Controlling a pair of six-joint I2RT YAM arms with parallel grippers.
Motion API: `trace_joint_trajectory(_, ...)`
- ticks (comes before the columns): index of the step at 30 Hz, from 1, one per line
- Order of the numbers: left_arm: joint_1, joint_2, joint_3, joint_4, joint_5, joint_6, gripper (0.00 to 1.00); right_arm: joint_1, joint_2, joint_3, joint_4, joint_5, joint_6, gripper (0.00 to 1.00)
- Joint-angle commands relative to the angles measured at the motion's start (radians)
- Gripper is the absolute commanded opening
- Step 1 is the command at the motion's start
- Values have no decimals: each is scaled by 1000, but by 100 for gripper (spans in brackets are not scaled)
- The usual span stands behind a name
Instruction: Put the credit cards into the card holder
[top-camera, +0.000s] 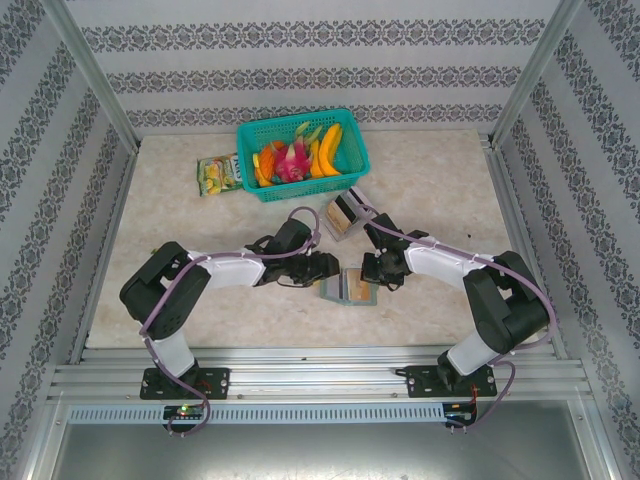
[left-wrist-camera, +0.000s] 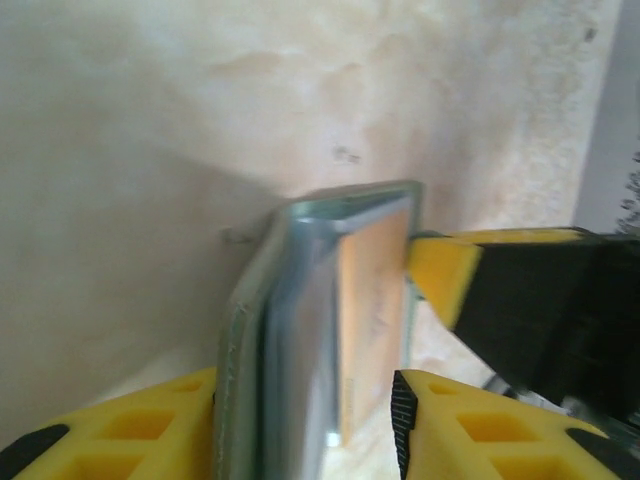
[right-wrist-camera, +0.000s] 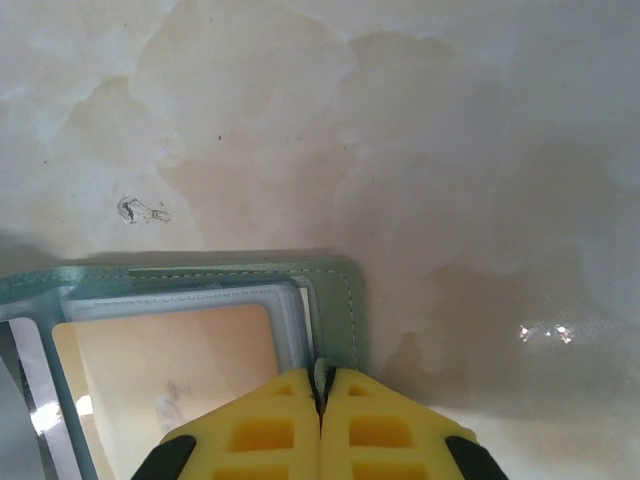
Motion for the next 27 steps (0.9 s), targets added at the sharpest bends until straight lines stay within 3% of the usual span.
trace_joint_trajectory(1,-11,-43,32,101,71,-1,49,6,22,-22,28,-2,9,3)
trace_joint_trajectory(8,-39,33,141,78,174,36,54,-33,-66,-78,64,-20,48,4)
trace_joint_trajectory(20,-80,195,220,84,172,-28,52,-132,-270,-207,104,-66,107,6)
trace_joint_trajectory(27,-92,252,251,81,144,-56,51,-138,-330,-217,105,-118,74,8)
